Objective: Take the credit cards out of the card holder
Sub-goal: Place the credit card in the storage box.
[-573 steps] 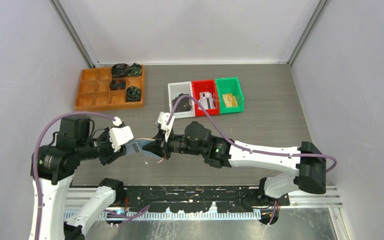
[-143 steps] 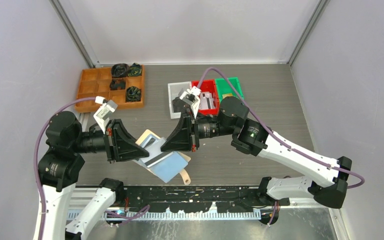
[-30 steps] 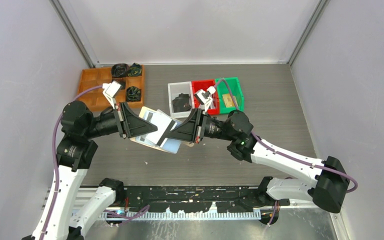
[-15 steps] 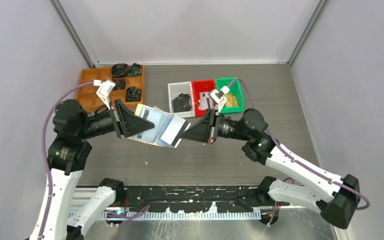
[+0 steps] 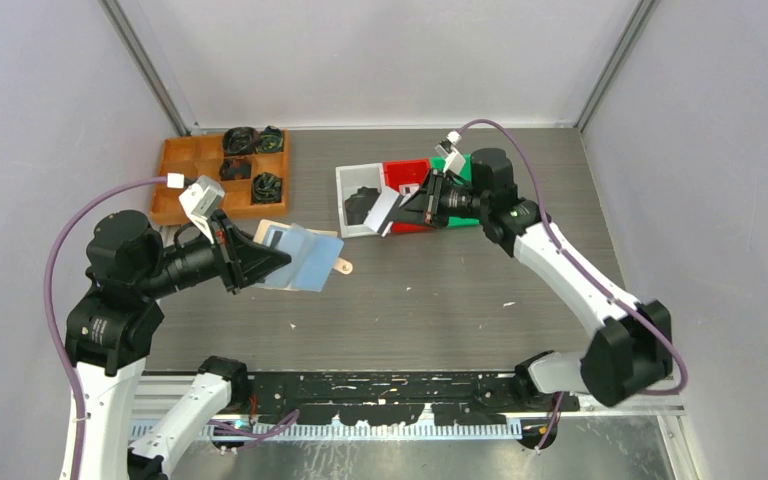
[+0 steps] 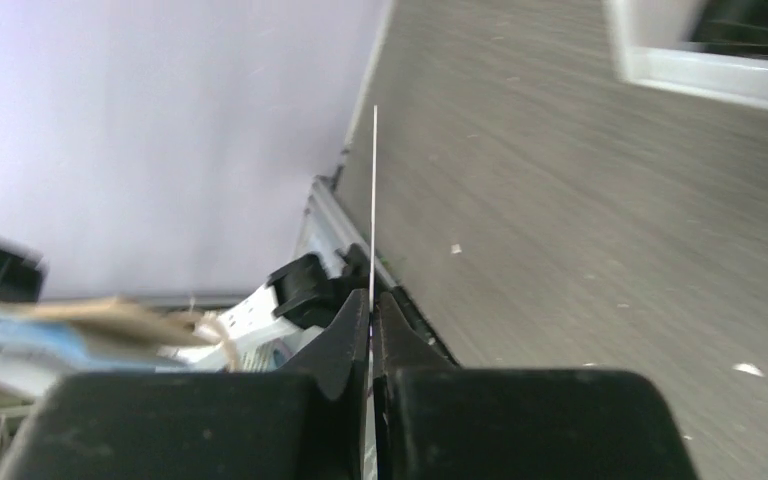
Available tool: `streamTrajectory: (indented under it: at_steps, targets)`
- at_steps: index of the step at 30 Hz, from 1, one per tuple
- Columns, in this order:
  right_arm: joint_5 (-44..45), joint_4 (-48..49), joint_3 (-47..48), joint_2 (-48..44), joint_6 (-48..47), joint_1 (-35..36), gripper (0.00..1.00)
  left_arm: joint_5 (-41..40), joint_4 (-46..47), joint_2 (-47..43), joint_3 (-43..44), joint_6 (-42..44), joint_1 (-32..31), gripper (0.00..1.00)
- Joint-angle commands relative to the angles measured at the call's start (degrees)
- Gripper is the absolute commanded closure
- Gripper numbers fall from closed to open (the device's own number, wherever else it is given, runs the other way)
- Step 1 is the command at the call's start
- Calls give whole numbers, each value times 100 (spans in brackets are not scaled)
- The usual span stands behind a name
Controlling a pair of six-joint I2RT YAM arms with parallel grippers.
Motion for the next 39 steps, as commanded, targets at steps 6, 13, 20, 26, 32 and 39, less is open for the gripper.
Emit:
streamTrajectory:
  at_steps: [6, 13, 20, 26, 32, 39]
  targets:
    - [1460, -2268, 1982, 1836, -1933, -753, 99, 624, -127, 0, 158, 236, 18, 100]
    - [2161, -3541, 3769, 3461, -2807, -763, 99, 873, 142, -27, 20, -67, 17, 100]
    - [2473, -4366, 4796, 4547, -3326, -730, 99, 954, 281, 13, -18, -206, 18, 100]
    - [2428, -4364, 5202, 5005, -3384, -655, 99, 1070, 359, 8, -55, -316, 14, 100]
    - [2349, -4447, 5550, 5411, -3473, -528, 89, 1226, 341, -22, -59, -353, 18, 100]
    - [2701, -4538, 5571, 5199, -3591, -489, 60, 1324, 353, -16, -64, -417, 14, 100]
